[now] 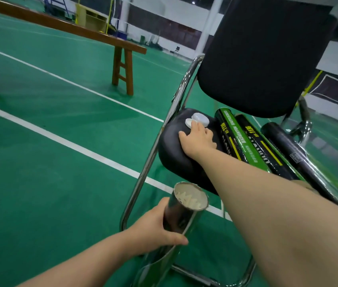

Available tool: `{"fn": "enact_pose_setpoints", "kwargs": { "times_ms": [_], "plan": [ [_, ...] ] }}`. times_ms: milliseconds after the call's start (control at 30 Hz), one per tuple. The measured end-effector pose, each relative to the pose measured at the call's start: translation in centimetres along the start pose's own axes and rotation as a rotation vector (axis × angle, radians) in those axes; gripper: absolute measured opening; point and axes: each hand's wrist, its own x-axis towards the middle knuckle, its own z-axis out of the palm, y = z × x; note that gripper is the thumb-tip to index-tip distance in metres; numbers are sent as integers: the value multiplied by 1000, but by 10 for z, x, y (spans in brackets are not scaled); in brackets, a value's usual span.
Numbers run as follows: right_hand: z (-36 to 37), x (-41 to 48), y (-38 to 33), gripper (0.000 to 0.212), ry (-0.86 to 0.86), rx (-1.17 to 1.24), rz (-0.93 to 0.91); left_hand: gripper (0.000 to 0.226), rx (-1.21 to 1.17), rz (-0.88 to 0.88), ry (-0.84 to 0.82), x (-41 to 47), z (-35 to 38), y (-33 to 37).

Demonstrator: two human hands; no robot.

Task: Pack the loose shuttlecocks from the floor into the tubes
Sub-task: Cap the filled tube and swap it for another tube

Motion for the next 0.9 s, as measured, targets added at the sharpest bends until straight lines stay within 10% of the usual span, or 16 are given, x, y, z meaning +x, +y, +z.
{"fn": "enact_pose_setpoints", "kwargs": {
  "times_ms": [900],
  "plan": [
    [-1, 5, 3, 49, 174, -175, -138, 56, -13, -53, 20, -1, -10, 2]
  ]
}}
